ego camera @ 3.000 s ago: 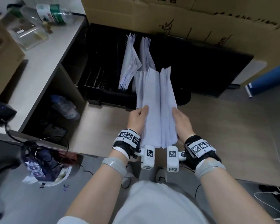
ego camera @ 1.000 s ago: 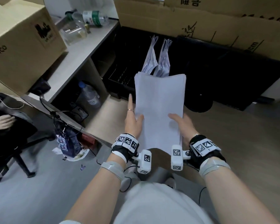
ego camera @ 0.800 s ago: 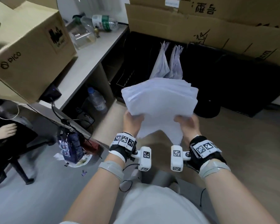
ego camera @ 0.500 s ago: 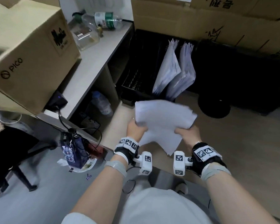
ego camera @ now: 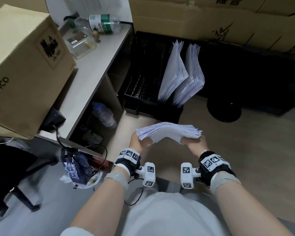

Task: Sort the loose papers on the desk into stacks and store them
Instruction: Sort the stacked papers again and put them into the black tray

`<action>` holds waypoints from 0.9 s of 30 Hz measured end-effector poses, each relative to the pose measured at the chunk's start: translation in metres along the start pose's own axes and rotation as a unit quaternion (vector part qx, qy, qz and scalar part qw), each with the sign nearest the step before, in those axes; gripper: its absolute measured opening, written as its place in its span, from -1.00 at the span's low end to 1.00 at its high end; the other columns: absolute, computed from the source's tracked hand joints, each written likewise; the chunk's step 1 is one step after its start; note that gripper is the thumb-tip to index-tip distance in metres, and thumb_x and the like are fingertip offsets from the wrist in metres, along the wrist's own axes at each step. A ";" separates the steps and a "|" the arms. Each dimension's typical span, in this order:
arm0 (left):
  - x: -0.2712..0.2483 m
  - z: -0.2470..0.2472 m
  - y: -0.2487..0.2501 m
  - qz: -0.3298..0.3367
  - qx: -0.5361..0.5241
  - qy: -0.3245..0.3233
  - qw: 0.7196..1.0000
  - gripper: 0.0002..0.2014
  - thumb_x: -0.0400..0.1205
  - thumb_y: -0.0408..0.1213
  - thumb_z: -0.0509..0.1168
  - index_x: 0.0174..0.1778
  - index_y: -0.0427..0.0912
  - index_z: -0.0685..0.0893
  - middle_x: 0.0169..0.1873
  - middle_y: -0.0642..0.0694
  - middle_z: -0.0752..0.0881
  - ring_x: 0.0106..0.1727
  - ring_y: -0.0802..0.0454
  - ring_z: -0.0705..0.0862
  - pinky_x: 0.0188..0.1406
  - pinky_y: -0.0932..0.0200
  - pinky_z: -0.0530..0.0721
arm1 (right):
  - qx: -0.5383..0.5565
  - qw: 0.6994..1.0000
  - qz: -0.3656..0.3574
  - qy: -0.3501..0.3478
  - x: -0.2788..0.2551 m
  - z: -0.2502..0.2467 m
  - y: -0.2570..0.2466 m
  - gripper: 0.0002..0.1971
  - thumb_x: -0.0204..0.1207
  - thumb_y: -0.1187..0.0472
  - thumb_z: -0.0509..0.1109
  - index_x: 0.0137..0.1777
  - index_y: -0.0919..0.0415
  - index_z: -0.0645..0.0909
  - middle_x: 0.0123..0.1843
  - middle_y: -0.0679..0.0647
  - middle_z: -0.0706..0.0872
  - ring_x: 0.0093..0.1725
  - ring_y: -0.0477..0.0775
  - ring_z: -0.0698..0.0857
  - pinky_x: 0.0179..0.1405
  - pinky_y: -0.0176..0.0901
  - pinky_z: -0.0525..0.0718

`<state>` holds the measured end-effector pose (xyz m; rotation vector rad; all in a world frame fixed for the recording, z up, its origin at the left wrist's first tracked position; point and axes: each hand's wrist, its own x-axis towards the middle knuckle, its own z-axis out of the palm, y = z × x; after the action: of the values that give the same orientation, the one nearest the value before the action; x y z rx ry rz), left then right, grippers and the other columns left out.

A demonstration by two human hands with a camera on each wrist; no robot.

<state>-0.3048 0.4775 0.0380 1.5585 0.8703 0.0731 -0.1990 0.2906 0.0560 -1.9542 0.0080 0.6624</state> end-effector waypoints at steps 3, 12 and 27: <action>0.002 0.011 -0.008 -0.021 0.001 0.014 1.000 -0.79 0.53 -0.53 0.48 0.06 -0.31 0.75 -0.12 -0.14 0.77 -0.10 -0.05 0.70 -0.26 0.30 0.66 | 0.023 0.999 0.039 0.009 0.008 -0.001 0.007 -0.78 0.45 0.40 0.50 0.10 0.37 0.68 -0.06 0.23 0.77 -0.17 0.08 0.67 -0.29 -0.23 0.59; -0.024 0.017 0.017 -0.017 -0.039 0.055 0.998 -0.79 0.63 -0.33 0.47 0.16 -0.16 0.71 0.05 -0.25 0.80 -0.07 0.00 0.75 -0.03 0.10 0.74 | 0.160 0.984 0.069 -0.048 0.030 -0.025 -0.058 -0.92 0.43 0.30 0.41 -0.09 0.24 0.67 -0.08 0.20 0.76 -0.16 0.19 0.73 -0.28 -0.11 0.60; 0.019 -0.012 0.108 0.089 -0.011 0.360 0.928 -0.74 0.75 -0.16 0.31 0.20 -0.25 0.77 0.06 -0.13 0.80 0.17 -0.12 0.70 0.02 0.21 0.50 | 0.091 0.966 -0.114 -0.215 0.068 0.022 -0.124 -0.55 0.57 0.22 0.45 0.44 0.18 0.49 0.39 -0.13 0.59 0.39 -0.23 0.53 0.53 -0.20 0.37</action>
<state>-0.2468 0.5061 0.1269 1.5988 1.2793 0.8275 -0.1149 0.3867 0.1215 -1.5741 -0.4046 0.8841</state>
